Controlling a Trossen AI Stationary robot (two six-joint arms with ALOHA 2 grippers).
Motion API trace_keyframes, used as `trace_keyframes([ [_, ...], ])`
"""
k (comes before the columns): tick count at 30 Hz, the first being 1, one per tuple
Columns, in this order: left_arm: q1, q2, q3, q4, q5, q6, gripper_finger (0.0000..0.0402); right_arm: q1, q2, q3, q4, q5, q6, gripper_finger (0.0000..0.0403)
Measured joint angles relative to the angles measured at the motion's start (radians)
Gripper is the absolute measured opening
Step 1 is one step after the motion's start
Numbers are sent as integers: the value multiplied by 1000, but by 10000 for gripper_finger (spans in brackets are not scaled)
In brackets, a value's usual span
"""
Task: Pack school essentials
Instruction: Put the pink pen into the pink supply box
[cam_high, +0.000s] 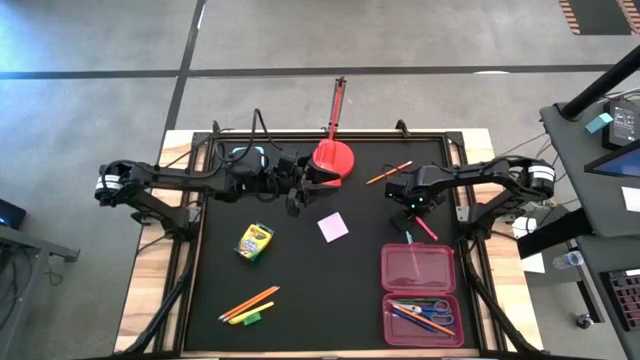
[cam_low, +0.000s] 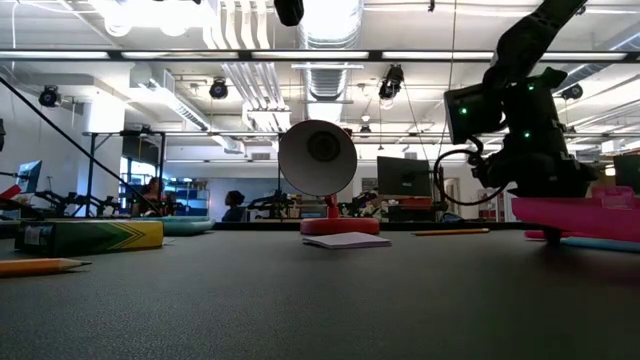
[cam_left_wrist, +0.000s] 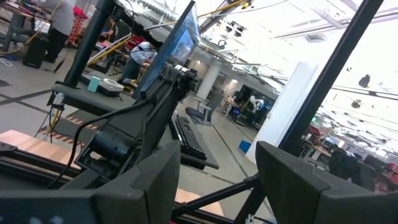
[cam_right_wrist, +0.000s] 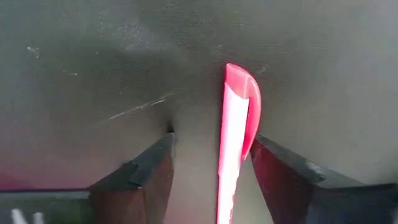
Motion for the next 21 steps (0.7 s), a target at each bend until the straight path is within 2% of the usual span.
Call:
trace_keyframes([
  [9,0,0,0,0,0,-1,193,0,-2,-5,48,-8,2,75],
  [12,0,0,0,0,0,-2,193,0,-1,-6,52,-7,2,48],
  [21,0,0,0,0,0,-2,193,0,-25,19,45,-2,3,36],
])
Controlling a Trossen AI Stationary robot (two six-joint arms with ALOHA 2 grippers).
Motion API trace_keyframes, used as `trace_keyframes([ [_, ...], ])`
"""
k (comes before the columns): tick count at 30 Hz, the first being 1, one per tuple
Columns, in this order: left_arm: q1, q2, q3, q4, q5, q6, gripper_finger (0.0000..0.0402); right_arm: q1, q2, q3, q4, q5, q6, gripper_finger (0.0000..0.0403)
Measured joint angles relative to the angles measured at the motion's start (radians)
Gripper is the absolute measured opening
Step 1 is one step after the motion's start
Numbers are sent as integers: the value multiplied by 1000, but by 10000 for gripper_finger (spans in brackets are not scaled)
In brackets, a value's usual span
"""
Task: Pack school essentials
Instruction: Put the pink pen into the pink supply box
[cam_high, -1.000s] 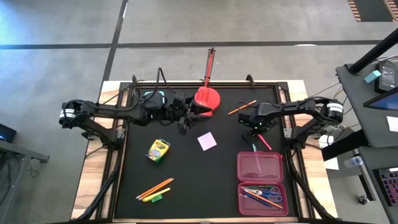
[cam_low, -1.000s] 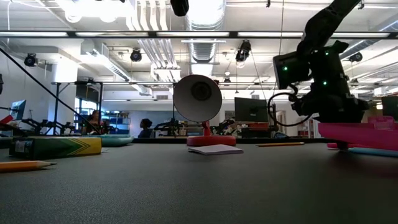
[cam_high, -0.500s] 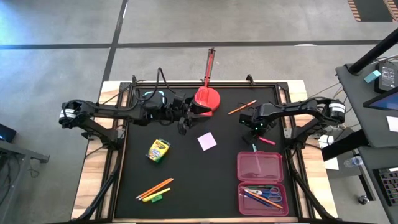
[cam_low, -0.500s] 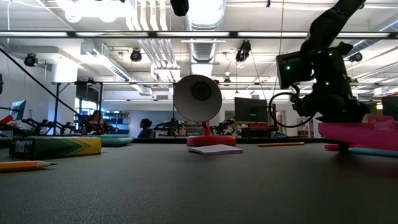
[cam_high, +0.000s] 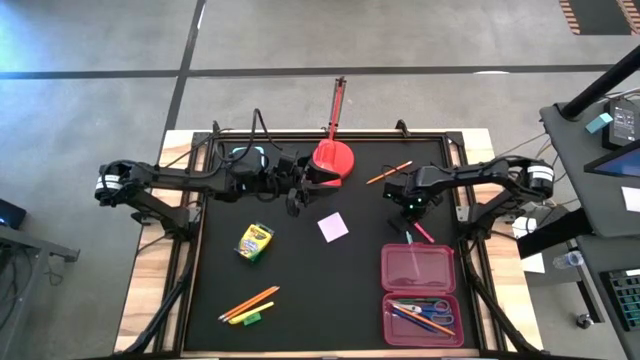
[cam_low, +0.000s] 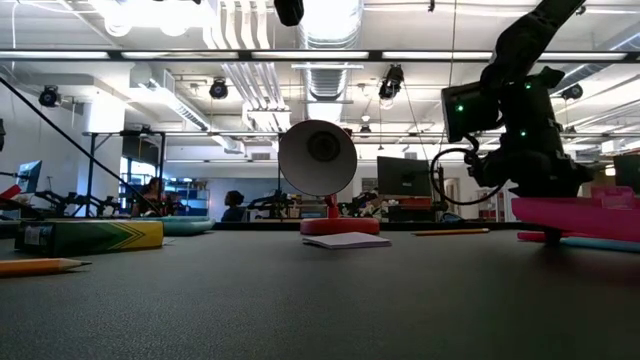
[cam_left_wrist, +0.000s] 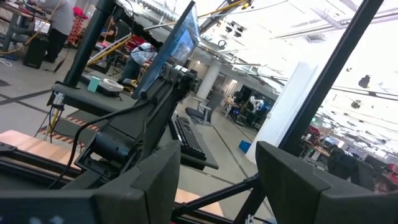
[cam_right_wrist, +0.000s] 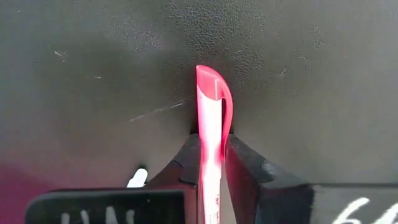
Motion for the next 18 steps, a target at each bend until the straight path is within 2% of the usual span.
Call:
trace_keyframes([
  [5,1,0,4,1,0,1,193,-2,-58,57,34,106,-5,35],
  [13,1,-1,2,0,-1,1,193,33,-158,156,106,137,-3,34],
  [18,-1,-1,4,1,-1,1,193,123,-190,240,194,147,-12,34],
])
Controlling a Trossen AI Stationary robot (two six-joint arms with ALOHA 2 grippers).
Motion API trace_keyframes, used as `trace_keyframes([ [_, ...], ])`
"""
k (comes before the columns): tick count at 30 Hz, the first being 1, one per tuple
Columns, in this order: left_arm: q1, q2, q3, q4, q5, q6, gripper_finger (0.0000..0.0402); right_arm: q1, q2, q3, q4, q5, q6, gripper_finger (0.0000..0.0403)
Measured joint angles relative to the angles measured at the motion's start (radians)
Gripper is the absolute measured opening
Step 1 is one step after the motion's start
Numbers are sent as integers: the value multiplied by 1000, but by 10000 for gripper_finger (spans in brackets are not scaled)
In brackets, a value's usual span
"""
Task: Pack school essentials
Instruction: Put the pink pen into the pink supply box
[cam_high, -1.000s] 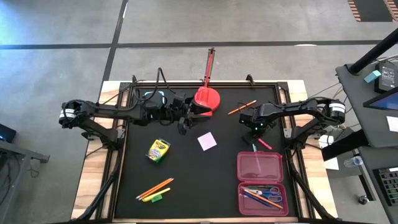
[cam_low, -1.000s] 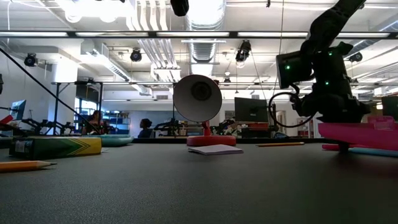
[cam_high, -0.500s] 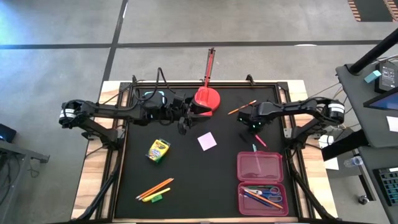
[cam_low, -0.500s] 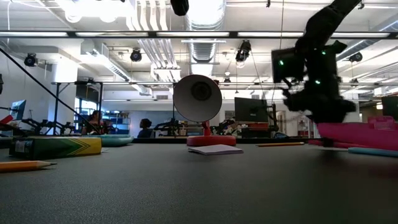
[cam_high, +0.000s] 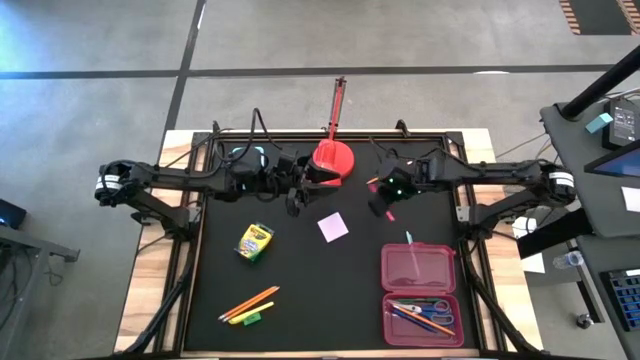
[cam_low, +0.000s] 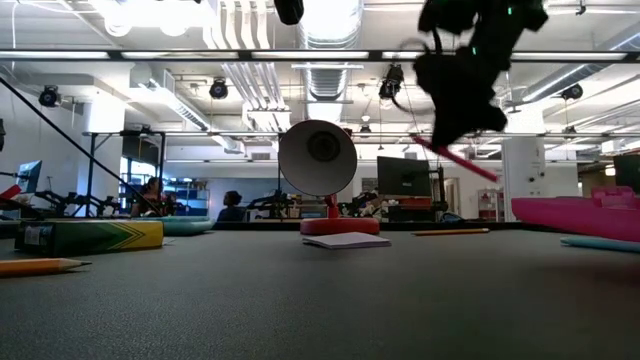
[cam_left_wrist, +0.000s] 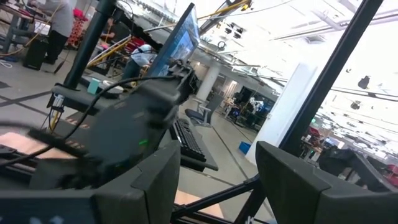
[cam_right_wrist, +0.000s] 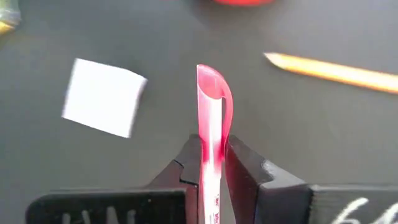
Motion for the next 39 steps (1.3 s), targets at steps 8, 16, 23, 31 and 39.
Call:
trace_keyframes([
  [8,-39,0,-4,0,-1,-77,193,315,6,132,-13,2,-2,34],
  [16,-101,2,-6,-1,-57,-78,193,700,14,161,-12,7,197,37],
  [23,-144,15,-7,1,-127,-78,193,945,82,106,-17,18,471,38],
  [31,-158,23,-8,-1,-168,-80,193,1030,218,100,-20,-75,552,39],
  [39,-163,23,-9,-1,-170,-103,193,1032,313,100,-22,-133,544,62],
])
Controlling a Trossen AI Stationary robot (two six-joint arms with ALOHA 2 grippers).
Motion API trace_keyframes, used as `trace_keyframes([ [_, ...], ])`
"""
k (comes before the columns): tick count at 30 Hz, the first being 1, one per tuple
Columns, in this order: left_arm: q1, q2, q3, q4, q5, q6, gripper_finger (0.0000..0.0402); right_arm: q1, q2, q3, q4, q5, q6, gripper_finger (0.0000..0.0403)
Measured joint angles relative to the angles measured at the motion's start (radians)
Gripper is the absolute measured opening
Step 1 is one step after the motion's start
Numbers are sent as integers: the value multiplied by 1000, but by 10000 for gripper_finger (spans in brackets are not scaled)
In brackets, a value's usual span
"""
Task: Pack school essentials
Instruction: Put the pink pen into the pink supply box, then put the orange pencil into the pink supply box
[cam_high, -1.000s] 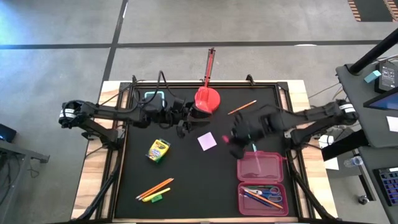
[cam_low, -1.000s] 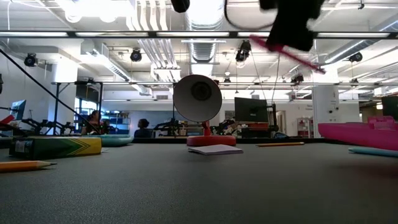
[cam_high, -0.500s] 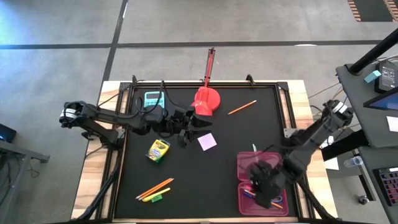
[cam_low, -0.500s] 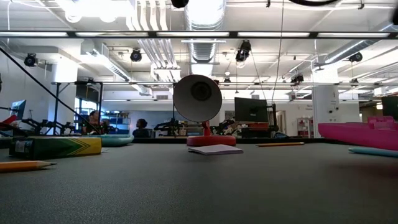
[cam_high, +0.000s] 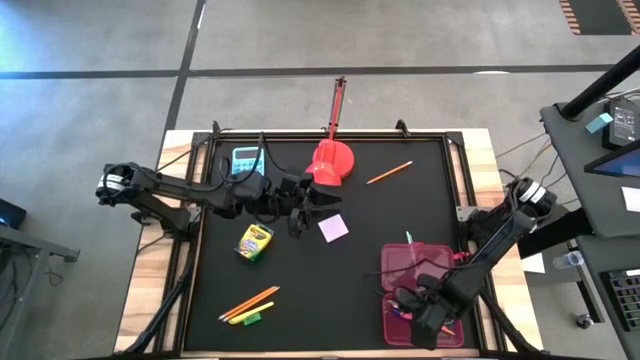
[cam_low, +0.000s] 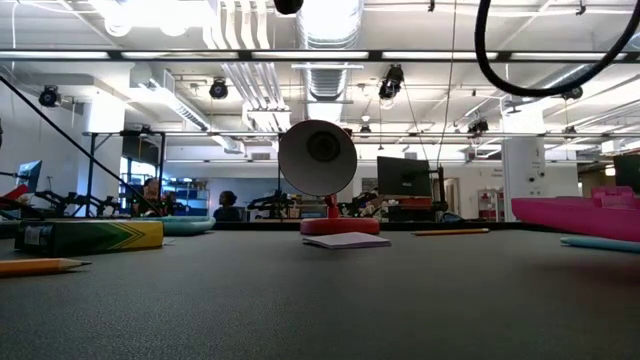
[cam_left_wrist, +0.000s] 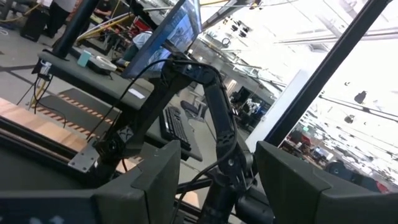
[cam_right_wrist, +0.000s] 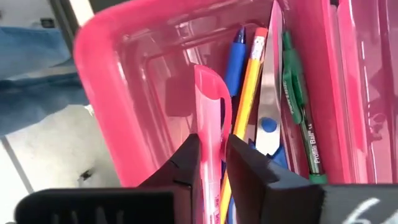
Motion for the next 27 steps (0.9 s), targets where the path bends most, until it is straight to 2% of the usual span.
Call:
trace_keyframes([
  [10,-1,0,-9,-1,0,-1,193,-1,-26,1,-39,-4,64,149],
  [14,-1,1,-9,0,0,-1,193,-1,-67,29,-72,7,52,172],
  [17,-1,1,-9,0,0,0,193,-10,-111,60,-134,96,19,174],
  [21,-1,1,-8,0,3,1,193,-70,-173,112,-293,279,7,175],
  [24,-1,1,-10,-1,8,25,193,-160,-224,148,-427,387,0,176],
  [27,-1,1,-8,-1,11,63,193,-302,-268,157,-542,423,-12,176],
])
